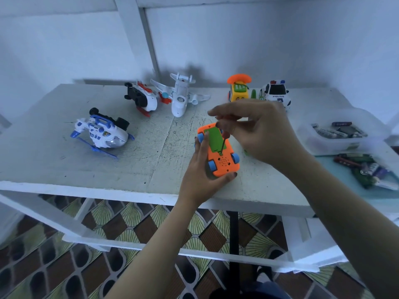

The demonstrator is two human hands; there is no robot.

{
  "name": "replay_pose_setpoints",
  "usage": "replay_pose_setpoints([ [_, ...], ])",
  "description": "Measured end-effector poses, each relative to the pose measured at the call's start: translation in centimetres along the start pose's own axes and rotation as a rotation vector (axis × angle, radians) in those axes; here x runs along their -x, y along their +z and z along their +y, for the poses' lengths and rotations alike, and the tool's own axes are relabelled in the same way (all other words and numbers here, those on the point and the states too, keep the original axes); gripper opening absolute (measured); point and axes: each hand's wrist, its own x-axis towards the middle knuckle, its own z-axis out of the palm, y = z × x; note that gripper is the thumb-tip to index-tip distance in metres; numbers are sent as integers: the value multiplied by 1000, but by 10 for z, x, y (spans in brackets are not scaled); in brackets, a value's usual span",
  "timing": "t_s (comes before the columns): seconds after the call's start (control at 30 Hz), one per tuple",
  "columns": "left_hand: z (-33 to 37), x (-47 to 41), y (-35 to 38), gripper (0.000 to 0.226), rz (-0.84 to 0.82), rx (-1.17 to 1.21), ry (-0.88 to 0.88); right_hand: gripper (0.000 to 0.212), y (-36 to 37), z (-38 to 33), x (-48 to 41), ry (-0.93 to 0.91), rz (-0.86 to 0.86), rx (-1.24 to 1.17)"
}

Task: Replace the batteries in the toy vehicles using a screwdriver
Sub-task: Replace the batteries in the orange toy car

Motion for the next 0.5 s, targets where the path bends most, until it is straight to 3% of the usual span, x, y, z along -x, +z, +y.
replay_pose_setpoints([
  [0.1, 0, 0, 0, 111, 1, -4, -4, 18, 0, -1, -1, -23, 45, 86],
  [0.33, 1, 0, -1, 110, -17, 4, -17, 46, 8, 4, 9, 2, 117, 214],
  [0.5, -1, 0, -1, 110, -20, 13, -8, 41, 3, 1, 6, 138, -41, -108],
])
